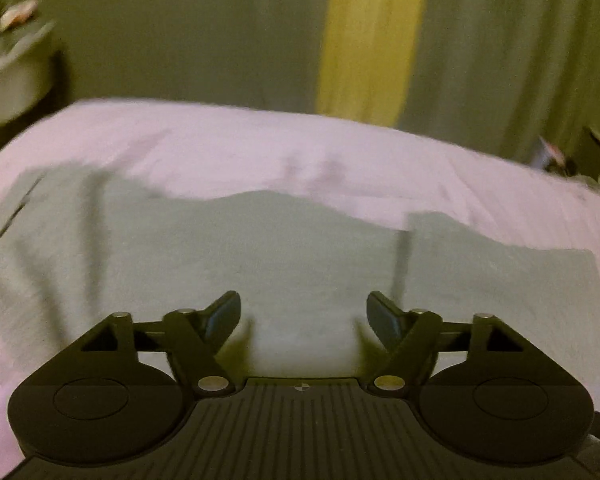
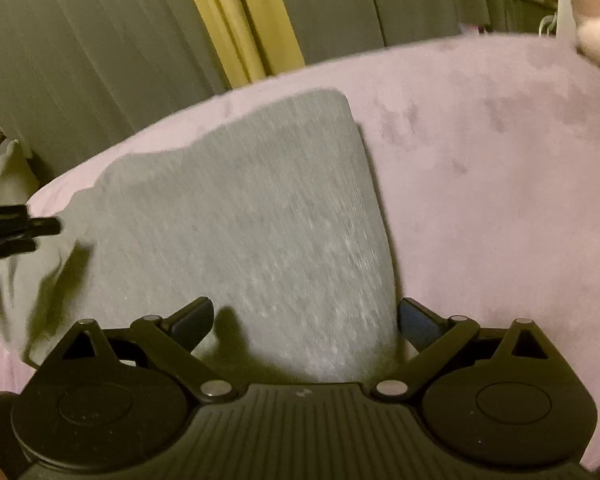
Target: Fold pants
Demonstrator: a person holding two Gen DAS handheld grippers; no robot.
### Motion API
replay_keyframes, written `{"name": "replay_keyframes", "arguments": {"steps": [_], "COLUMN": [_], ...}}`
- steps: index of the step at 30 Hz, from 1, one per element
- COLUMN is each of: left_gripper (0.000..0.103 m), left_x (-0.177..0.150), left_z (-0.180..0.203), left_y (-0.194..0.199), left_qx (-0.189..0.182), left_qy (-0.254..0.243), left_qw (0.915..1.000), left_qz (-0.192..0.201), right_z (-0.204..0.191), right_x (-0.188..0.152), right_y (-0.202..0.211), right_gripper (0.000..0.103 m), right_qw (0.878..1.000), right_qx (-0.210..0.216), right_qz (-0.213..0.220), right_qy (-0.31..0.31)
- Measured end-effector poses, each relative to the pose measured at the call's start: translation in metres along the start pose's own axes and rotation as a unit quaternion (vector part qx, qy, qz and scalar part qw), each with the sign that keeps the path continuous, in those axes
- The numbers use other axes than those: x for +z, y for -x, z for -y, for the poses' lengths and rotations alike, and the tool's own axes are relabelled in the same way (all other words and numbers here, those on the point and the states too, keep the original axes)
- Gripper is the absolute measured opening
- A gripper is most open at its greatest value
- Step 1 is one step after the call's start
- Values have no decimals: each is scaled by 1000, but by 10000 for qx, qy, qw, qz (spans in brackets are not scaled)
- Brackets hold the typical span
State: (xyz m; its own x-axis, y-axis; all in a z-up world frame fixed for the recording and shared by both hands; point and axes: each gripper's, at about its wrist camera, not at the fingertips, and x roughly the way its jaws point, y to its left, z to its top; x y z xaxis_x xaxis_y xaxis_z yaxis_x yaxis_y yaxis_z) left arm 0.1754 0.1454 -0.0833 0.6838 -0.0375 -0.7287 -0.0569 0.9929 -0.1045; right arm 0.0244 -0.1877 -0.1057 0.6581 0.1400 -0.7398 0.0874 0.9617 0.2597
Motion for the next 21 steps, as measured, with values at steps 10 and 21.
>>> {"name": "replay_keyframes", "arguments": {"steps": [10,21], "left_gripper": [94,95], "left_x": [-33,-71], "left_z": [-184,-259], "left_y": [49,-9], "left_qx": [549,-1263], "left_qy": [2339,4162], "left_qw": [9683,8994], "left_qz": [679,432], "right_z": [-8,-1], "right_x": [-6,-8], "right_y": [-20,-24], "right_gripper": [91,98], "right_qw": [9984,9989], "right_qx": [-413,-409], "right_qz": [-225,-225], "right_qy": [315,64]}}
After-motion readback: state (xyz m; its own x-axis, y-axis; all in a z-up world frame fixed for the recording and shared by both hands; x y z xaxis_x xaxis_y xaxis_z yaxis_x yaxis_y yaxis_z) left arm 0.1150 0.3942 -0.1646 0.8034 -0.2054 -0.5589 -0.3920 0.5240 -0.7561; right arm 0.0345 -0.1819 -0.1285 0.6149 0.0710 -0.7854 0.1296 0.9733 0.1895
